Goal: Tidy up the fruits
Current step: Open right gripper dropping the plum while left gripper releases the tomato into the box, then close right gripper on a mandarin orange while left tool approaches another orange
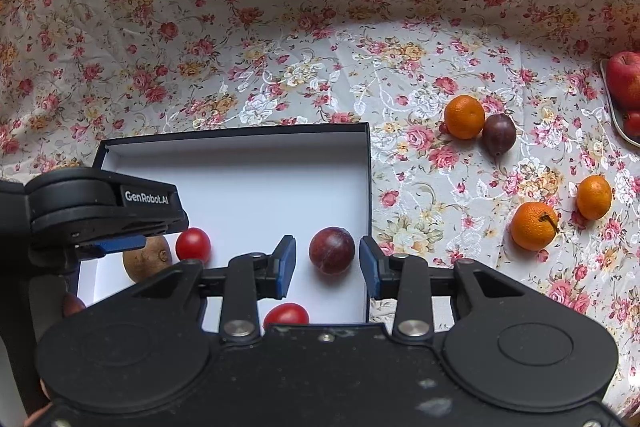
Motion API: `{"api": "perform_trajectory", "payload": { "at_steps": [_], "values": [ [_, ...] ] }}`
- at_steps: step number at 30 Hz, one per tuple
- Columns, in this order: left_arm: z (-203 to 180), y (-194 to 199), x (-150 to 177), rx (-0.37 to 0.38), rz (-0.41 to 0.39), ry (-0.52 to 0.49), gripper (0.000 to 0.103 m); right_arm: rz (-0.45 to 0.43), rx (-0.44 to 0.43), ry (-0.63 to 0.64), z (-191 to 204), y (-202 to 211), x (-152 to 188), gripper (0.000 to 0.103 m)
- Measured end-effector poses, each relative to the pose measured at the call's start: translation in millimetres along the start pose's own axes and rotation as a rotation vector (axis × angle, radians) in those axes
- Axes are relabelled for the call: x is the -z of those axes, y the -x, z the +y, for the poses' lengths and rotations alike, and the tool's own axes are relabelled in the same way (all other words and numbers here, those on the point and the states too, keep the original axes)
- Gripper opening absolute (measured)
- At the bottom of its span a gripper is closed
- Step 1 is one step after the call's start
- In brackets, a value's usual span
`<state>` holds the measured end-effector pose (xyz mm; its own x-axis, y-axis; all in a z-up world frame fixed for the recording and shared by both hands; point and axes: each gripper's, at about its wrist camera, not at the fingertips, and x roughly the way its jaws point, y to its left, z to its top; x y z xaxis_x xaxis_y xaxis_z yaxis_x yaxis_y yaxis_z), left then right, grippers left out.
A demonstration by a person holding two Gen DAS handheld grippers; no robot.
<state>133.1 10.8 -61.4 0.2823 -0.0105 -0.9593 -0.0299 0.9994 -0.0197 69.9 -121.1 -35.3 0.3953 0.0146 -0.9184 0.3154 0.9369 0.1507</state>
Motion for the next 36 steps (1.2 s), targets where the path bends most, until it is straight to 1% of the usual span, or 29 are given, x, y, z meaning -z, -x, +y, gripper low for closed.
{"api": "perform_trajectory", "payload": {
  "at_steps": [4, 10, 20, 25, 29, 31, 33, 34, 36],
  "values": [
    [-10, 1, 1, 0.004, 0.004, -0.013, 0.048, 0.006, 0.007, -0.03, -13, 2, -2, 0.039],
    [-37, 4, 3, 0.015, 0.006, -0.058, 0.048, 0.005, 0.029, -0.081, -39, 8, -4, 0.039],
    [-94, 8, 19, 0.031, 0.001, -0.183, 0.048, 0.002, 0.071, -0.18, -94, 19, -9, 0.039],
    [-119, 9, 28, 0.043, 0.004, -0.23, 0.048, 0.001, 0.102, -0.227, -124, 25, -10, 0.039],
    [-137, 12, 33, 0.057, 0.004, -0.259, 0.048, -0.01, 0.15, -0.245, -147, 29, -10, 0.039],
    [-146, 13, 37, 0.063, 0.004, -0.271, 0.048, 0.005, 0.168, -0.23, -156, 29, -11, 0.039],
    [-155, 13, 40, 0.071, 0.005, -0.284, 0.048, 0.036, 0.153, -0.228, -168, 27, -12, 0.039],
    [-159, 14, 41, 0.074, 0.005, -0.291, 0.048, 0.047, 0.143, -0.24, -175, 27, -12, 0.038],
    [-168, 14, 45, 0.078, 0.006, -0.305, 0.048, 0.063, 0.16, -0.273, -186, 27, -9, 0.038]
  ]
}}
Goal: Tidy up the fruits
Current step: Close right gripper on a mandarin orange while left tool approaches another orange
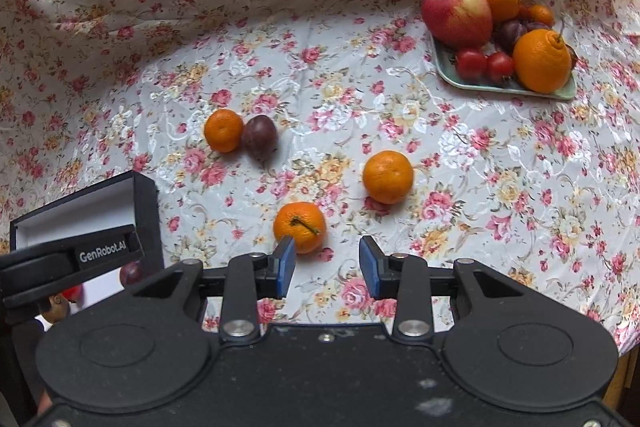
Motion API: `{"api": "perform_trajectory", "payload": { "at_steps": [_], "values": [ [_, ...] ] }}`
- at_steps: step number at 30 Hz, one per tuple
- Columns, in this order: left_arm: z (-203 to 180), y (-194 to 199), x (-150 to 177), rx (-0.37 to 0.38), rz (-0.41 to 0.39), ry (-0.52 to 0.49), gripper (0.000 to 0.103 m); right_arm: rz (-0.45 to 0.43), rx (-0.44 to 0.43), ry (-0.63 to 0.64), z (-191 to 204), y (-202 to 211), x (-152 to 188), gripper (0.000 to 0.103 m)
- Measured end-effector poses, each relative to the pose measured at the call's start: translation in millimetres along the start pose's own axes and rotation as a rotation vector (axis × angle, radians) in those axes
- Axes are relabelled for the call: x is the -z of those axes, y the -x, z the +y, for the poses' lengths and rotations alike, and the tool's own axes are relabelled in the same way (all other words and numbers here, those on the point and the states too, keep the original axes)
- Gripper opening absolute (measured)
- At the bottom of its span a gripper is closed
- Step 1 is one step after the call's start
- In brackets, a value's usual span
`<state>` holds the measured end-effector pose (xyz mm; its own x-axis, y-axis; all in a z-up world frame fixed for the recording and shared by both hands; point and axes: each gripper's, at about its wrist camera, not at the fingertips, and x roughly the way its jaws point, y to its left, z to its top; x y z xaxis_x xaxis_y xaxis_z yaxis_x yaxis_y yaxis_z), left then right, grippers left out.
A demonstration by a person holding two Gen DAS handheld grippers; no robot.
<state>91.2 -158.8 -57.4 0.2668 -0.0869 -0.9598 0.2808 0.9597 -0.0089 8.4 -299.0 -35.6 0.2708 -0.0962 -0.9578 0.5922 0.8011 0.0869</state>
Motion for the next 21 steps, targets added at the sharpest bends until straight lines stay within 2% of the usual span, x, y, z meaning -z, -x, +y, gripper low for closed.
{"api": "perform_trajectory", "payload": {
  "at_steps": [4, 11, 16, 18, 21],
  "values": [
    [-19, -2, 3, 0.007, 0.005, -0.03, 0.048, 0.027, 0.044, -0.011, -18, -5, -1, 0.038],
    [-52, -6, 9, 0.013, 0.009, -0.099, 0.048, 0.148, 0.029, -0.092, -56, -25, -4, 0.038],
    [-64, -9, 11, 0.011, 0.014, -0.115, 0.048, 0.078, -0.01, -0.116, -71, -20, -5, 0.038],
    [-67, -10, 12, 0.01, 0.016, -0.12, 0.048, 0.043, -0.052, -0.14, -78, -17, -7, 0.038],
    [-71, -12, 12, 0.01, 0.024, -0.13, 0.048, -0.021, -0.082, -0.251, -87, -11, -7, 0.038]
  ]
}}
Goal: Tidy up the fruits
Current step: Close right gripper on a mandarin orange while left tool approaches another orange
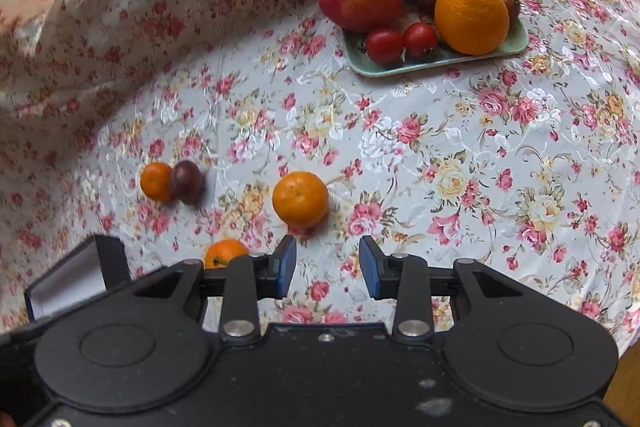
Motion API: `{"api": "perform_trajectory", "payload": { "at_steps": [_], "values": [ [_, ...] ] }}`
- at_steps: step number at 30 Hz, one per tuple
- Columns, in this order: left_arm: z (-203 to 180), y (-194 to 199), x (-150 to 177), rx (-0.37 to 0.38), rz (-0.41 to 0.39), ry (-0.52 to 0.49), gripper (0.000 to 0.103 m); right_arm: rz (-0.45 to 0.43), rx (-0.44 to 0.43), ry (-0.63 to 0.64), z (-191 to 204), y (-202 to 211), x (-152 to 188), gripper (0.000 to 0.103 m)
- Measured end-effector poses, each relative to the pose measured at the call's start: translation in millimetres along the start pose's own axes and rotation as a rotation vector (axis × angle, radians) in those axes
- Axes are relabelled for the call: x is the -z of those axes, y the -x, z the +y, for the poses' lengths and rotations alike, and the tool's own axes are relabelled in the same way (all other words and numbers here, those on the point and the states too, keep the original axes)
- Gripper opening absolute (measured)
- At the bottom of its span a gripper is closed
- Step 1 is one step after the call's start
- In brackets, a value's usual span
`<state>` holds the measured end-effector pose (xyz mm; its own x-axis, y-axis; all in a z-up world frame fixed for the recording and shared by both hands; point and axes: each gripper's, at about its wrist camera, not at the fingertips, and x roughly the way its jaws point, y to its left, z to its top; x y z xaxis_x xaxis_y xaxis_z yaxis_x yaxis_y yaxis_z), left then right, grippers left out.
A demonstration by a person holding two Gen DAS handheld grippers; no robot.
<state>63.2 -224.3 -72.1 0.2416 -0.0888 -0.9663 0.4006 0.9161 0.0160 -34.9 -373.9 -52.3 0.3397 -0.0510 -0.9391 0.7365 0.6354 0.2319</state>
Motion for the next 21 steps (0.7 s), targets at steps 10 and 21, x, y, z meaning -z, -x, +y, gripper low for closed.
{"api": "perform_trajectory", "payload": {
  "at_steps": [10, 21],
  "values": [
    [-1, -6, -2, 0.002, 0.018, -0.002, 0.048, -0.062, -0.01, -0.103, 1, -5, 2, 0.038],
    [10, -14, -9, 0.003, 0.034, 0.005, 0.048, -0.115, 0.012, -0.008, 24, -17, -5, 0.038]
  ]
}}
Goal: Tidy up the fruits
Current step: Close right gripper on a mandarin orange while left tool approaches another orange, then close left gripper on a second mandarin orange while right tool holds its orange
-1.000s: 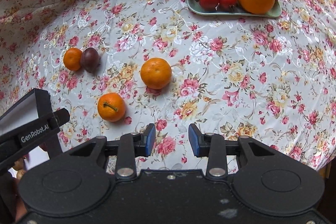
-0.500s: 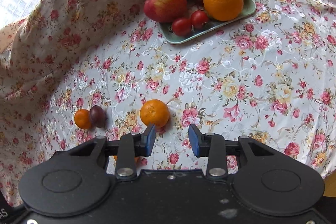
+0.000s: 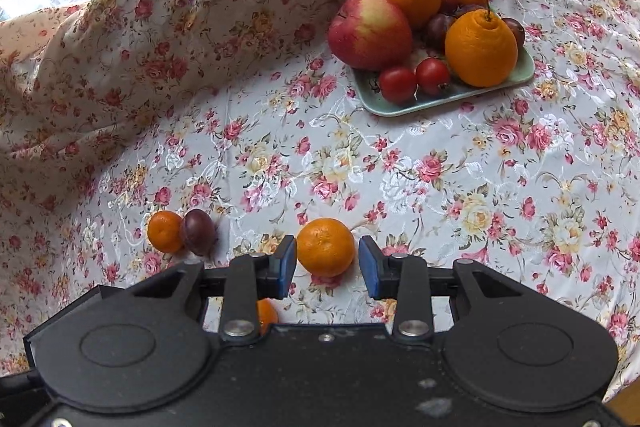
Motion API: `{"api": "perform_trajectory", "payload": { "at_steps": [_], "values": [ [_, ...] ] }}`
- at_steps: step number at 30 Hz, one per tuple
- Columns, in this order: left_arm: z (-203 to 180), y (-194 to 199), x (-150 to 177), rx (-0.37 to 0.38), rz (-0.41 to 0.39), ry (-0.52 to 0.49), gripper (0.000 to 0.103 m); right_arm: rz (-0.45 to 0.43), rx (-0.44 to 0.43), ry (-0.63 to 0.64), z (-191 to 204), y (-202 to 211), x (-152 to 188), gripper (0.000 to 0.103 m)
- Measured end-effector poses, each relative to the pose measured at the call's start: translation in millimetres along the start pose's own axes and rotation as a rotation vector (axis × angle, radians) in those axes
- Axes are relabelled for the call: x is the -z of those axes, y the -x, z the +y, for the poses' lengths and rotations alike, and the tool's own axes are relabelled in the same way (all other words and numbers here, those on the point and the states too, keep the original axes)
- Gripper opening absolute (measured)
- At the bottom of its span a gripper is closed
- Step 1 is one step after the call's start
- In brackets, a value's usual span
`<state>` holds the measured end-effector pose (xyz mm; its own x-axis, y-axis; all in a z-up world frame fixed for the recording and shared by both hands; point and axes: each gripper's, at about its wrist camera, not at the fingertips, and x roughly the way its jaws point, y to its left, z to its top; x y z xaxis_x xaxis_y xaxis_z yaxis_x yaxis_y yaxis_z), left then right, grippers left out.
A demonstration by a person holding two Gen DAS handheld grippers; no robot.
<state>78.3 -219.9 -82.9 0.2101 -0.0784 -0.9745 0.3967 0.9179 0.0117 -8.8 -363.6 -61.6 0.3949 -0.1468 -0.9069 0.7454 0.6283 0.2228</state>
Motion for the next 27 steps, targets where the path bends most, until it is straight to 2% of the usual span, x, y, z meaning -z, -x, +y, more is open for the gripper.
{"api": "perform_trajectory", "payload": {
  "at_steps": [5, 14, 22, 27],
  "values": [
    [7, -4, -4, 0.001, 0.008, 0.002, 0.048, 0.038, 0.007, -0.021, 6, -15, -4, 0.038],
    [8, -7, -7, 0.015, 0.012, -0.016, 0.048, 0.05, 0.087, 0.003, 15, -39, -5, 0.038],
    [11, -12, -11, 0.031, 0.03, -0.008, 0.048, 0.054, 0.114, -0.014, 19, -53, -6, 0.044],
    [9, -15, -12, 0.04, 0.039, -0.016, 0.048, 0.083, 0.135, -0.012, 20, -61, -6, 0.044]
  ]
}}
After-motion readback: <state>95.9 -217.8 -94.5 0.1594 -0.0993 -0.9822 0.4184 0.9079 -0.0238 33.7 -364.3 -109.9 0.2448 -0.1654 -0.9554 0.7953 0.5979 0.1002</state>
